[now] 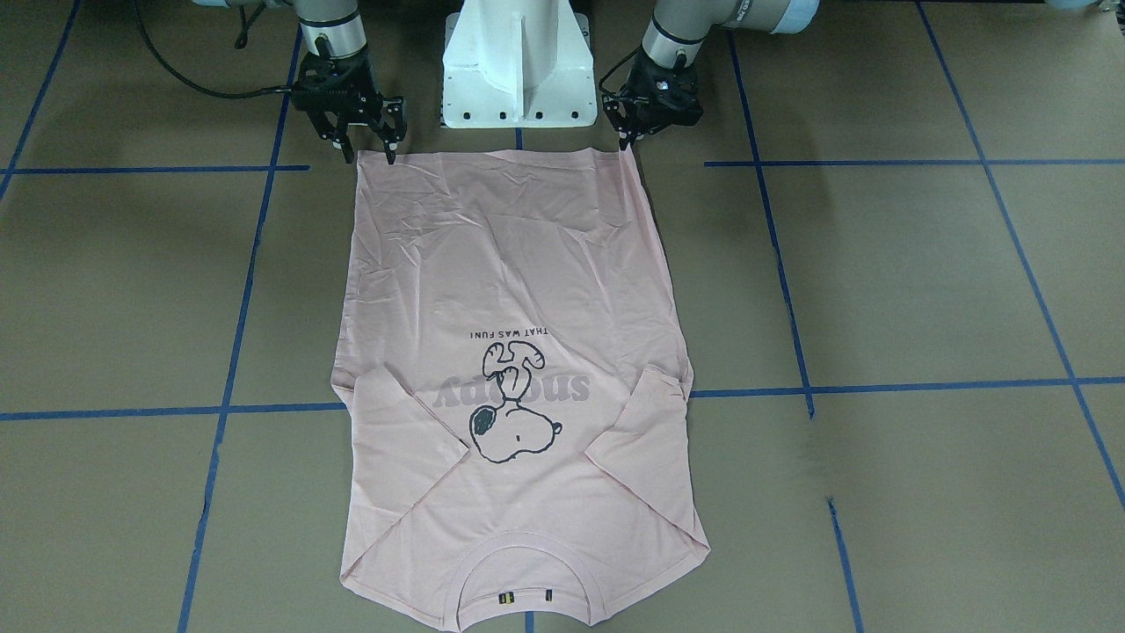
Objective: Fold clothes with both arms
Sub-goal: 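Grasp the hem corners with both grippers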
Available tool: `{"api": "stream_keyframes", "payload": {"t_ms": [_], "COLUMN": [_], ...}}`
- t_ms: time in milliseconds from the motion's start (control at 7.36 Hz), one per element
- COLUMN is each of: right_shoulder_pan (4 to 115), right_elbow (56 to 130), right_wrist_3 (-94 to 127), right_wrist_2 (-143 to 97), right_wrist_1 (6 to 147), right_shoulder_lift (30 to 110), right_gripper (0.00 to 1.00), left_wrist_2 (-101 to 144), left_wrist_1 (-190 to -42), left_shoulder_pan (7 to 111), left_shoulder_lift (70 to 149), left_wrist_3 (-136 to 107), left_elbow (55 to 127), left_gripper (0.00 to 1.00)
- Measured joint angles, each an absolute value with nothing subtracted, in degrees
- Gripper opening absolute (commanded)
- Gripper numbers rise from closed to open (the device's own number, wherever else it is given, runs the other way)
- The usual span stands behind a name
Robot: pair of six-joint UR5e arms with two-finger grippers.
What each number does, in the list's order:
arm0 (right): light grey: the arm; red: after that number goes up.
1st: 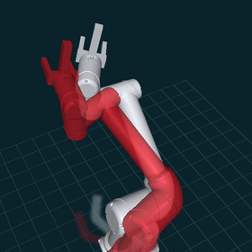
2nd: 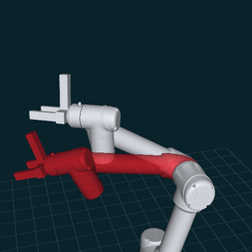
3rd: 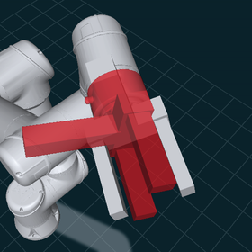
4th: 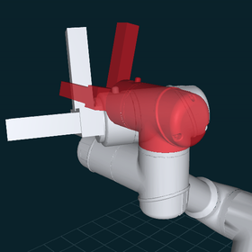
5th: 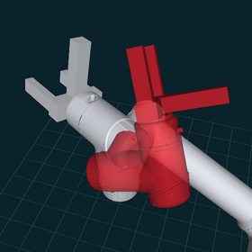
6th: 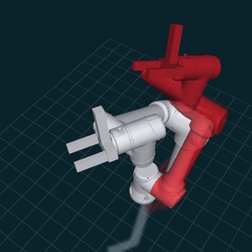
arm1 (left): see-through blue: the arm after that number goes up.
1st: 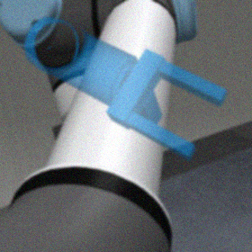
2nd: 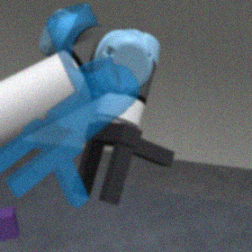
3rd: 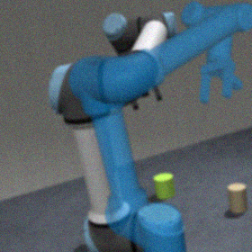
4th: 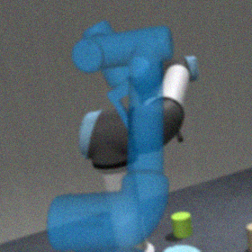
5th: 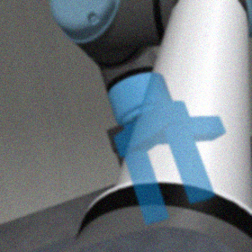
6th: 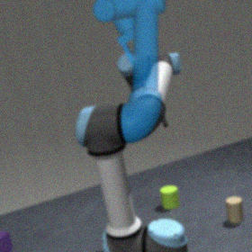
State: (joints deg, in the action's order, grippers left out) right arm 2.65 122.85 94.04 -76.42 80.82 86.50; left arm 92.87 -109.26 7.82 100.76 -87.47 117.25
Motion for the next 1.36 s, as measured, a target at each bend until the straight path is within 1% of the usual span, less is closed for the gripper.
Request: {"api": "stream_keyframes", "payload": {"t_ms": [680,815,951,1087,1359], "right_shoulder_pan": [0.75,0.18,-0.21,-0.46,-0.77], "right_elbow": [121.20,121.02,120.83,120.73,121.00], "right_wrist_3": [96.23,96.58,96.75,96.97,99.05], "right_wrist_2": [-74.56,-74.03,-73.59,-73.28,-72.91], "right_wrist_1": [81.30,81.30,81.30,81.30,81.24], "right_shoulder_lift": [86.57,86.57,86.68,86.98,87.38], "right_gripper": [0.69,0.66,0.49,0.02,0.00], "left_wrist_2": [92.98,92.99,92.99,92.97,92.91], "left_wrist_1": [-109.33,-109.34,-109.34,-109.33,-109.34], "left_shoulder_pan": [7.82,7.82,7.82,7.82,7.82], "left_shoulder_lift": [101.48,101.60,101.65,101.74,101.91], "left_wrist_3": [-87.32,-87.29,-87.28,-87.28,-87.28], "left_elbow": [117.25,117.25,117.25,117.25,117.25], "left_gripper": [0.00,0.00,0.00,0.00,0.00]}}
